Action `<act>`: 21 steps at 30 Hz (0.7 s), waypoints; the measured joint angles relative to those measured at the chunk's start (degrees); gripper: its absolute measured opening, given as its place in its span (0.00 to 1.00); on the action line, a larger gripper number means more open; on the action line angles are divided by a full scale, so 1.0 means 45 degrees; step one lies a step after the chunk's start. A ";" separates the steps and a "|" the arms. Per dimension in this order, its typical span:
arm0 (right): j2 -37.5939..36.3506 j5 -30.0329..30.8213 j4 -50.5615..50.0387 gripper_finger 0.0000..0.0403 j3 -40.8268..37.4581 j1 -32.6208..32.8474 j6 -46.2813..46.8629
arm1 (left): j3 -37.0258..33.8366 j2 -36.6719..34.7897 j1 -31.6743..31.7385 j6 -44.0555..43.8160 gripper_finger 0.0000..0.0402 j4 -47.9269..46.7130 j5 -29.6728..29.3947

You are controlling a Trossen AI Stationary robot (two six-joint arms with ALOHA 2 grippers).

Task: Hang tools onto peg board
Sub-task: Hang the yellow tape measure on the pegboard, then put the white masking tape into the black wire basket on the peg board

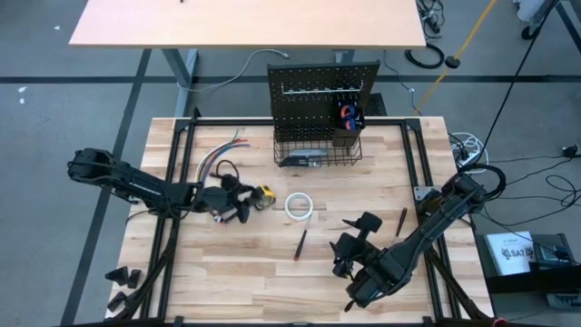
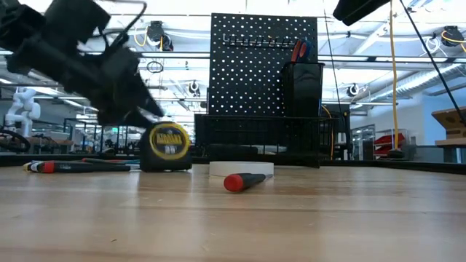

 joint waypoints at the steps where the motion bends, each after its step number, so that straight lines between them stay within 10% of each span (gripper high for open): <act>1: 0.0000 0.0000 0.0005 0.85 0.0000 0.0000 0.0000 | 0.0062 -0.0006 -0.0046 0.0267 0.63 0.0393 0.0619; 21: 0.0000 -0.0018 -0.0002 0.85 0.0000 -0.0101 -0.0039 | 0.1270 0.0241 -0.2625 0.6091 0.63 0.1863 0.1354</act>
